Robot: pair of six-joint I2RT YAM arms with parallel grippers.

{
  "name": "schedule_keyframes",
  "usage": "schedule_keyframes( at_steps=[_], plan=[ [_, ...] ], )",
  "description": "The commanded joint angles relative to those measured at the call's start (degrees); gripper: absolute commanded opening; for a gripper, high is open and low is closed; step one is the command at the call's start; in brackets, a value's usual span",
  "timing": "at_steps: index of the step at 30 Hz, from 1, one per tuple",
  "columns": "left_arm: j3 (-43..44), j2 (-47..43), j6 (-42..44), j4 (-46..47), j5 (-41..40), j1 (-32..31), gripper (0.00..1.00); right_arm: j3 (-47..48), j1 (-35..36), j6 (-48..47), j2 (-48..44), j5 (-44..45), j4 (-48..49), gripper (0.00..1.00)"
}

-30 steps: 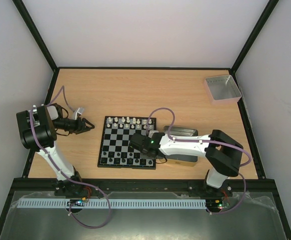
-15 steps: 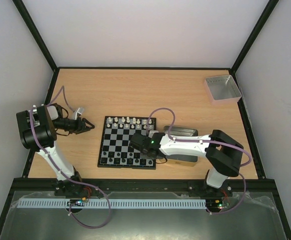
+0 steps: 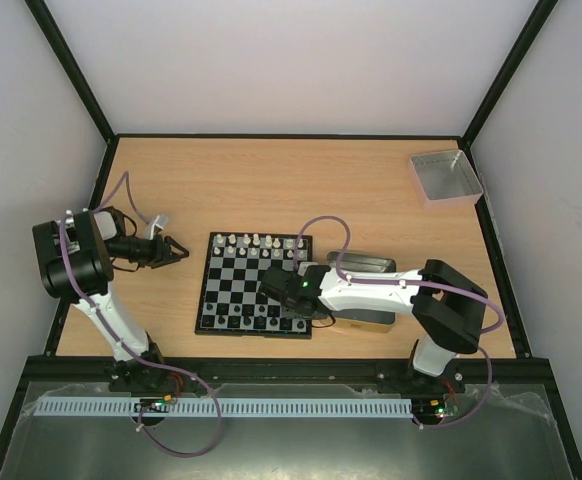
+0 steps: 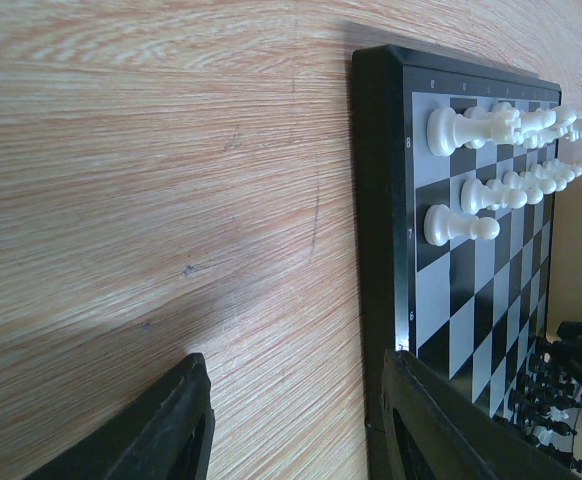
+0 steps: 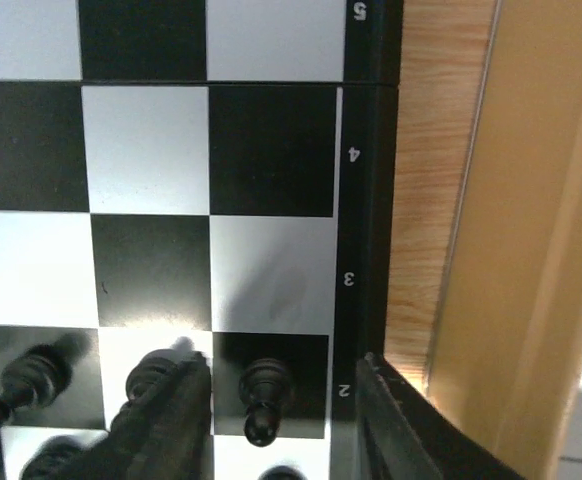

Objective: Set up the chess pieces on the board
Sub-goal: Place the chess piece on the chessboard, then reset both arms

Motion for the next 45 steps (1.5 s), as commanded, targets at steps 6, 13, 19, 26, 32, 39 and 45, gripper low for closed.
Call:
schedule_keyframes(
  at_steps=[6,13,19,26,32,39,45],
  plan=[
    [-2.95,4.07,0.96,5.45,-18.67,-0.03,0.49,3.87,-3.64,-0.98,-6.35,7.03,-7.65,0.57],
    [-3.53,-5.00,1.36,4.30,-17.56,-0.01,0.75,7.30,-15.22,-8.56,-14.62,15.86,-9.88,0.70],
    [-0.77,-13.51,-1.77,6.83,-17.81,-0.73,0.99,9.77,-25.70,-18.03,-17.76,26.46,-4.33,0.97],
    [-0.93,-19.92,-8.58,15.40,-20.70,-2.73,0.99,8.39,-32.10,-27.43,-13.62,39.73,6.13,0.97],
    [-8.24,-26.77,-19.47,34.03,-26.21,-4.39,0.99,-7.11,-40.74,-35.81,-23.60,40.93,34.88,0.97],
    [-19.08,-29.30,-25.04,60.71,-28.52,-6.80,0.99,-16.30,-56.24,-40.70,-21.07,31.41,53.01,0.97],
    [-19.94,-22.74,-27.48,69.07,-29.94,-7.69,0.99,-20.06,-60.02,-46.21,-12.42,27.15,65.87,0.97]
  ],
)
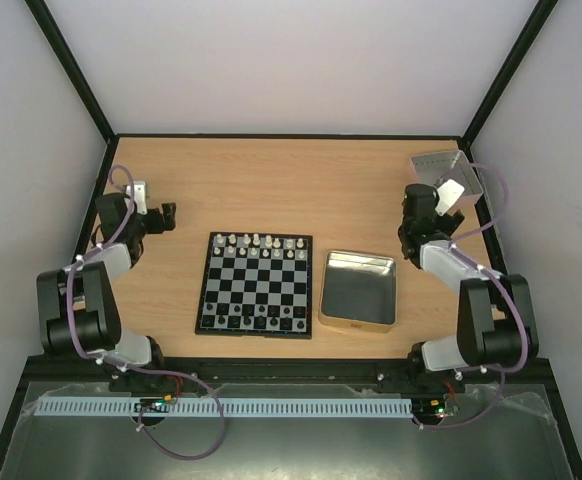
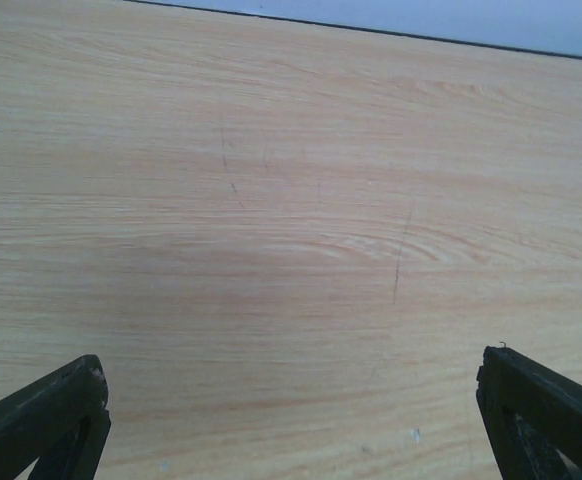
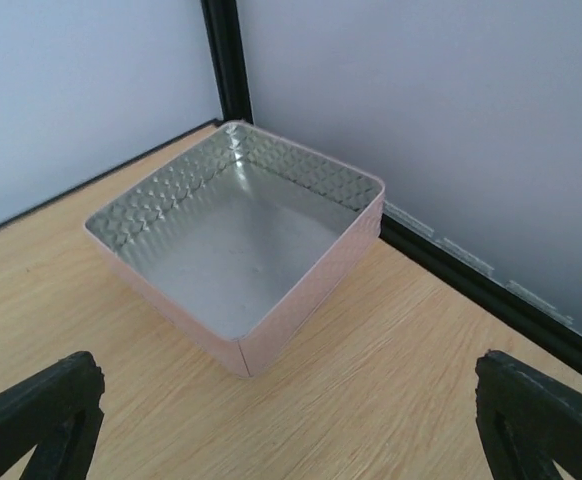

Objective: Set up the chess pieces on the board
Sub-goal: Reset both arms

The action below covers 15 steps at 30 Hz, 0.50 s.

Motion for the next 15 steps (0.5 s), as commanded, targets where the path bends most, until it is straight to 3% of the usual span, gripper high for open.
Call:
schedule_keyframes(
  at_steps=[1,11,15],
  plan=[
    [-1.01,3.75,-3.84,13.64,-0.91,-0.30,0.99,-3.81,-0.71,-6.98,4.93,-2.24,15.56,0.97],
    [-8.24,5.32,-3.04,26.91,-1.30,-1.79,0.99,-21.35,-2.31,-13.89,4.24,-7.97,44.84,0.98],
    [-12.01,2.48,-2.42,31.24,-1.64,-2.32,0.99,-24.42,-2.22,-14.71,5.76,-9.29,50.90,0.98]
  ],
)
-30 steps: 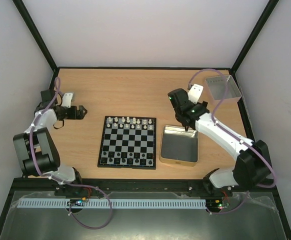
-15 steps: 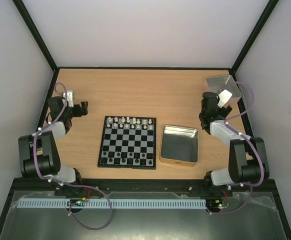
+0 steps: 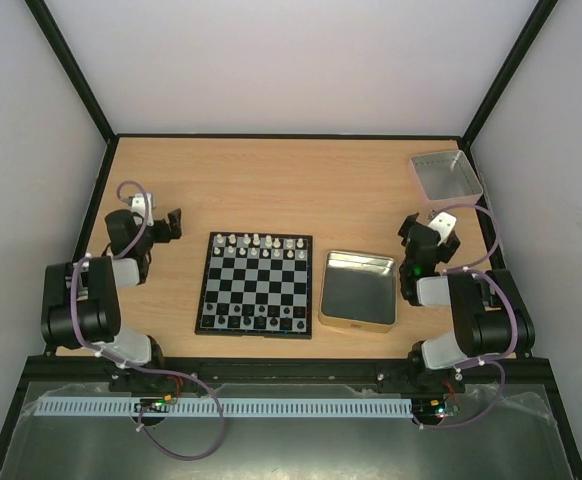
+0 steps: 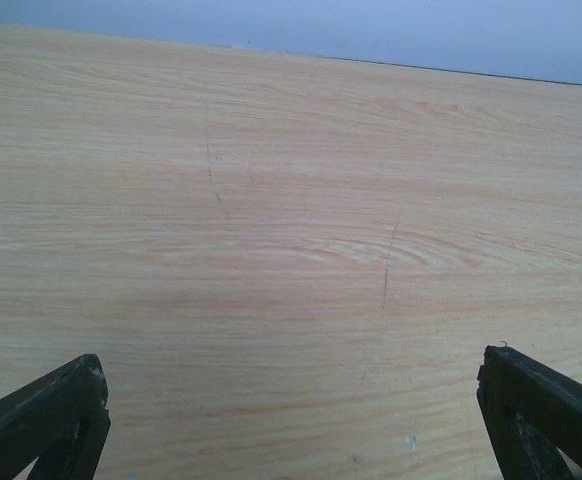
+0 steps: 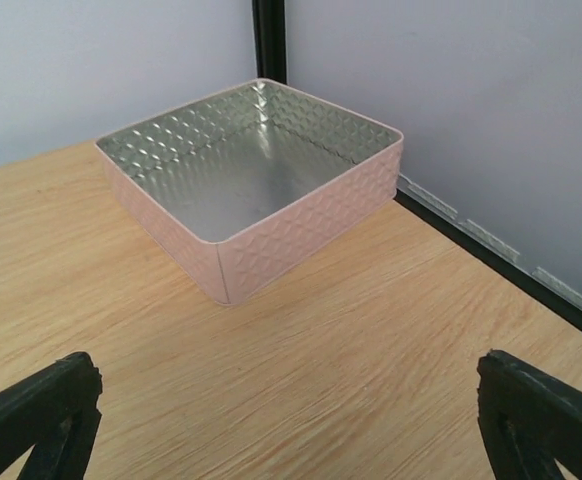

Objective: Set up the chess pieces on the board
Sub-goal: Reset both arms

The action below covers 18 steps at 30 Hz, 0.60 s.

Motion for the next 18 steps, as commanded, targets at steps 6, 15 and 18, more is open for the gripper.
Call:
schedule_keyframes(
  at_steps=[6,15,18],
  plan=[
    [-10.68,-9.02,0.54,15.95,-2.39,-1.33,0.99,-4.89,0.02,0.19,-0.35,4.56,17.67,0.97],
    [-11.72,-9.72,-0.19,17.10,-5.48,-1.71,0.99,-6.20,0.06,0.43,-1.09,5.12,19.28,0.97],
    [-13.33,-10.99,-1.13,18.98,-7.50,-1.67,0.99,-7.60,0.10,0.53,-1.77,5.32,21.25,0.97]
  ],
)
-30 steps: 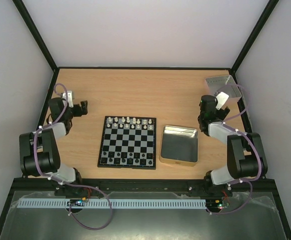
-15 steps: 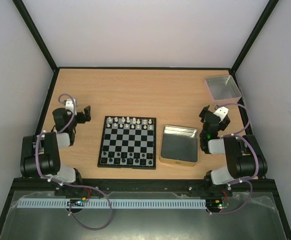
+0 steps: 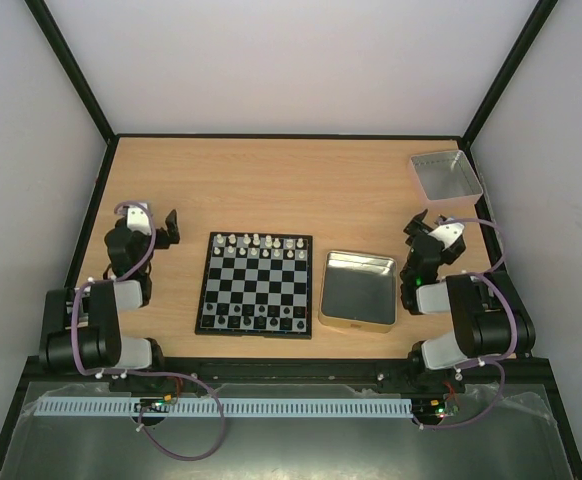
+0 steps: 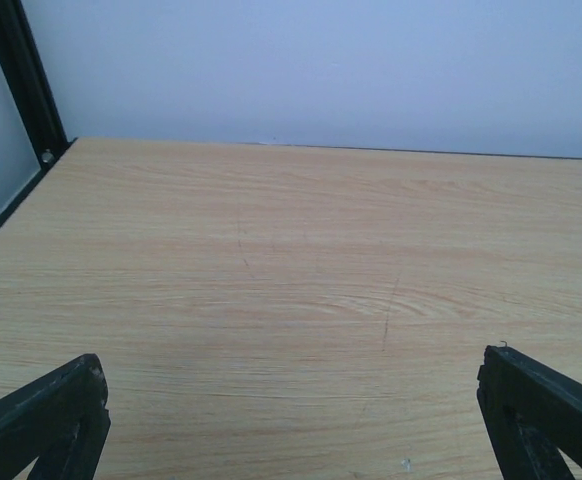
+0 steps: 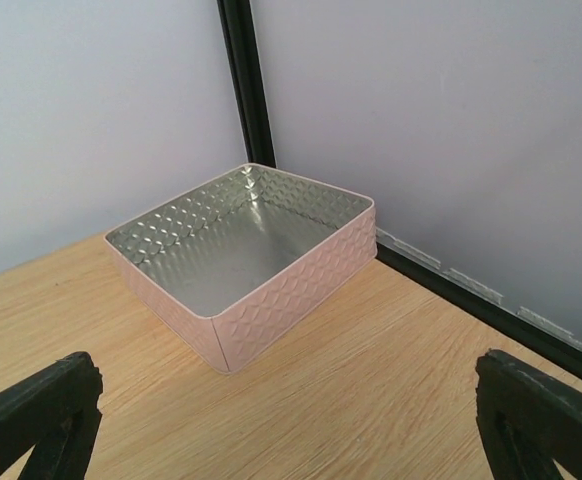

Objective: Set up the chess pieces on the board
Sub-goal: Reset both arms

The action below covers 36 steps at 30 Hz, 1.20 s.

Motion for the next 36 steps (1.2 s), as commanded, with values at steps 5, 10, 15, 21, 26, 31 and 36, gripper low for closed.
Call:
schedule_keyframes(
  at_steps=[5,10,15,21,26,31,36],
  plan=[
    [-5.25,-4.34,-1.23,8.56,-3.18,-0.11,0.99,-12.28,0.03,-4.08,-1.14,-9.56,24.78,0.97],
    [-7.99,-6.23,-1.55,11.63,-4.49,-0.24,1.00,-15.52,0.05,-10.55,6.29,-23.19,38.37,0.97],
    [-12.85,-10.43,-1.47,15.79,-5.24,-0.22,1.00,-12.29,0.05,-8.17,3.68,-17.46,28.87,0.97],
    [-9.35,-7.01,-1.75,14.11,-3.38,-0.42,1.00,-12.30,0.04,-8.08,3.63,-17.25,28.71,0.97],
    [-2.42,-1.53,-2.98,6.77,-0.63,-0.54,1.00,-11.91,0.08,-7.92,3.59,-16.91,27.98,0.97],
    [-4.04,4.88,-7.12,20.91,-2.50,-2.47,1.00,-9.93,0.05,-7.54,3.09,-16.07,23.73,0.97],
    [-11.23,7.05,1.58,33.11,-3.55,-9.16,1.00,-9.59,0.08,-7.43,3.10,-15.85,23.17,0.97]
  ],
)
